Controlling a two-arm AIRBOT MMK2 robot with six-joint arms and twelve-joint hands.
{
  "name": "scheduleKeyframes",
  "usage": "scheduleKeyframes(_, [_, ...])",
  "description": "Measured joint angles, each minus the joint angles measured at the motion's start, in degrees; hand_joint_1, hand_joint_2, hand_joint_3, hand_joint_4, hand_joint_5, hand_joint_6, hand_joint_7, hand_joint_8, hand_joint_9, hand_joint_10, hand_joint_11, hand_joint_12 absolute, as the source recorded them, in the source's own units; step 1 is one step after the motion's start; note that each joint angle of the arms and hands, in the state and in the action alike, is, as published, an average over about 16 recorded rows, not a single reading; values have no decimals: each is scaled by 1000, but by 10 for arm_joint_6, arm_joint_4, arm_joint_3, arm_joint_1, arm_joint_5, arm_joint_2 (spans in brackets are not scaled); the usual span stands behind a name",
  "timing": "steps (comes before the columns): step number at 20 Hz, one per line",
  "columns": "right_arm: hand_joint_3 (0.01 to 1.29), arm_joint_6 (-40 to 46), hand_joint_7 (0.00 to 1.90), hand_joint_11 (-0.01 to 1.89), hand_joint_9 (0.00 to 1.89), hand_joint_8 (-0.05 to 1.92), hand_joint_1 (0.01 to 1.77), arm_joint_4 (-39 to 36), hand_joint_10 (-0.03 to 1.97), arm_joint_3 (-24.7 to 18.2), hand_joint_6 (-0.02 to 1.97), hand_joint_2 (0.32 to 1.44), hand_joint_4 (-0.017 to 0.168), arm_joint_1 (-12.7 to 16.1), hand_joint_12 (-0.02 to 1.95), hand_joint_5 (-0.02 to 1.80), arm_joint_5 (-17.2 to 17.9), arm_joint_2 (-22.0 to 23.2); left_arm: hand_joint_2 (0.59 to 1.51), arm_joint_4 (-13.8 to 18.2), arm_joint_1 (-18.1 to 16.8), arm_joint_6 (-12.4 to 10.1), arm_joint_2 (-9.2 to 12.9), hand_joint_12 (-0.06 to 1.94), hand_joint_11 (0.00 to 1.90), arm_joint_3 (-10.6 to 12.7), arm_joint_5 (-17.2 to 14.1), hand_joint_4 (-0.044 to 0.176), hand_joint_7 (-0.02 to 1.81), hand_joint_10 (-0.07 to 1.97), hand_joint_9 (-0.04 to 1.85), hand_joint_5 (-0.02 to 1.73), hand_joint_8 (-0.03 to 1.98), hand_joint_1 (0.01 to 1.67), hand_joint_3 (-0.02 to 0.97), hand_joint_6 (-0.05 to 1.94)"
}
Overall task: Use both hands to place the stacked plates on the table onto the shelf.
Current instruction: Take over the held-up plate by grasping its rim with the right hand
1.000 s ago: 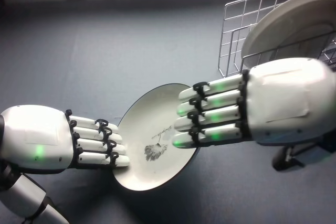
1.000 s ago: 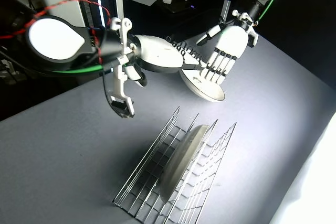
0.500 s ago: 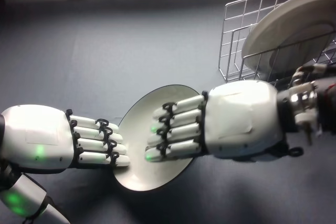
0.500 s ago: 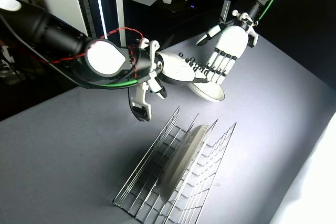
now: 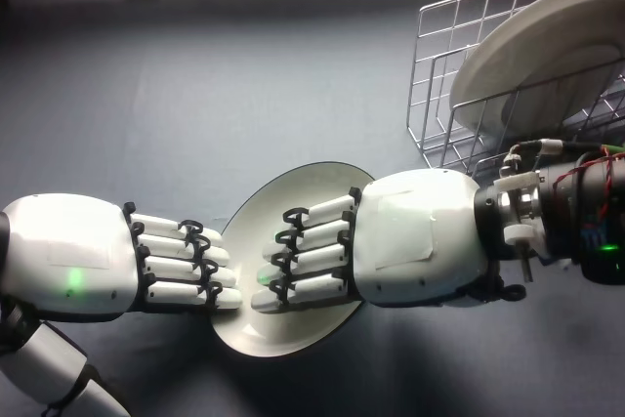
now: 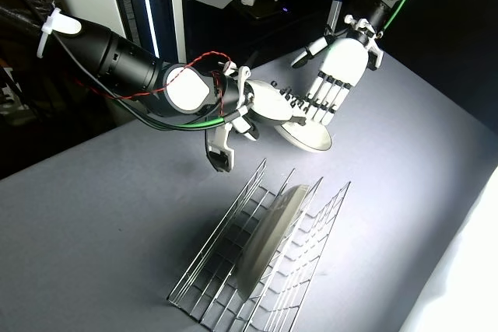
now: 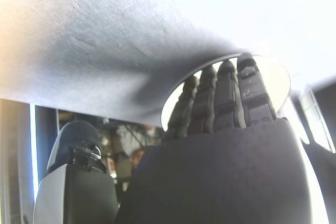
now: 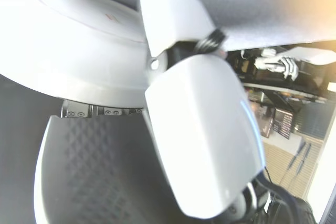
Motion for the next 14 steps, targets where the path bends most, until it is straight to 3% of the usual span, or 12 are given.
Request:
scheduleKeyframes(5, [17,-2,86,11,94,7,1526,5,30,13,15,1143,4,0,697,80,-1,-10,1088,0,-1,0,-1,-39,11,1,0,-3,-1,-21,-14,-11,-8,16,16,-17])
scheduleKeyframes(9, [17,-5,211,92,211,17,1572,7,105,20,33,1150,4,0,1083,197,4,-15,1092,0,-1,0,-1,-38,10,2,0,-3,-1,-22,-14,-11,-8,15,16,-20])
scheduleKeyframes(14, [16,-8,420,304,393,134,1580,10,437,23,111,1128,4,2,1481,402,13,-18,1098,0,-3,-1,-1,-38,10,3,0,-3,-1,-22,-14,-11,-8,15,16,-23])
